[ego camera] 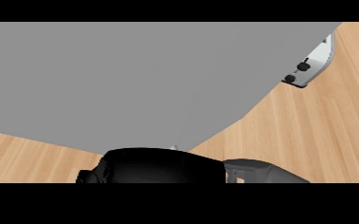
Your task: Pick up the bottled water, place it into the cabinet and close the cabinet
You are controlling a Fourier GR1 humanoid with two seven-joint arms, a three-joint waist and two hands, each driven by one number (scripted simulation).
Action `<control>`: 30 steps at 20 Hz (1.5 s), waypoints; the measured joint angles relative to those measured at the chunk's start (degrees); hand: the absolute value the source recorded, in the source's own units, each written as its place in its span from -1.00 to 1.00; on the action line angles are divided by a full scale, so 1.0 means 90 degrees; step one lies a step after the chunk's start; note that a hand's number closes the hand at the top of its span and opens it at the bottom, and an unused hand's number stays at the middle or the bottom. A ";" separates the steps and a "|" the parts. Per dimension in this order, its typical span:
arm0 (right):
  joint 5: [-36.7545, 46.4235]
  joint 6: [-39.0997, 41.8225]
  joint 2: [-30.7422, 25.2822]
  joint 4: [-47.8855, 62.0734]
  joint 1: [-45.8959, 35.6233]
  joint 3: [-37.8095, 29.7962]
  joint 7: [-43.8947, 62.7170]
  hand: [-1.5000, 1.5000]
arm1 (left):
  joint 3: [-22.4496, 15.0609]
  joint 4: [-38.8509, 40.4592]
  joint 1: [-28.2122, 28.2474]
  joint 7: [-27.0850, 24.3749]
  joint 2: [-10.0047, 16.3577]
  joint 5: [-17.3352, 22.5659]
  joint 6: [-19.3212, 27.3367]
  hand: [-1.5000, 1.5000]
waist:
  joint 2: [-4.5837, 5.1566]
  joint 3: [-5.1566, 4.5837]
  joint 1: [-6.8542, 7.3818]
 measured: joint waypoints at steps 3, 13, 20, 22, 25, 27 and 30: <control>-0.0419 -0.0101 0.0054 0.0682 -0.0570 -0.0150 -0.0042 1.00 | 0.0256 0.0160 0.0358 -0.0128 -0.0123 -0.0016 -0.0346 -1.00 | 0.0001 0.0009 -0.0141; -0.1204 0.0529 -0.0034 0.2273 -0.0717 -0.0944 -0.0206 1.00 | 0.1083 0.0322 0.1078 0.0018 -0.0609 -0.0119 -0.0893 -1.00 | 0.0008 0.0017 -0.0462; -0.1085 0.1383 -0.0298 0.3408 -0.0584 -0.1643 -0.0607 1.00 | 0.1388 0.0161 0.1326 0.0275 -0.1060 -0.0281 -0.1131 -1.00 | 0.0023 0.0021 -0.0519; -0.0941 0.1617 -0.0306 0.3724 -0.0617 -0.1779 -0.0840 1.00 | 0.1444 0.0201 0.1317 0.0339 -0.1180 -0.0334 -0.1215 -1.00 | 0.0010 0.0011 -0.0517; -0.0655 0.1899 -0.0285 0.3939 -0.0669 -0.1824 -0.1133 1.00 | 0.1559 0.0036 0.1357 0.0539 -0.1289 -0.0318 -0.1250 -1.00 | -0.0013 0.0000 -0.0529; -0.0490 0.2145 -0.0311 0.4080 -0.0717 -0.1848 -0.1306 1.00 | 0.1627 0.0037 0.1306 0.0620 -0.1345 -0.0298 -0.1293 -1.00 | -0.0023 -0.0011 -0.0526; -0.0171 0.2338 -0.0298 0.4251 -0.0778 -0.1856 -0.1605 1.00 | 0.1586 0.0029 0.1222 0.0712 -0.1488 -0.0406 -0.1358 -1.00 | -0.0040 -0.0002 -0.0532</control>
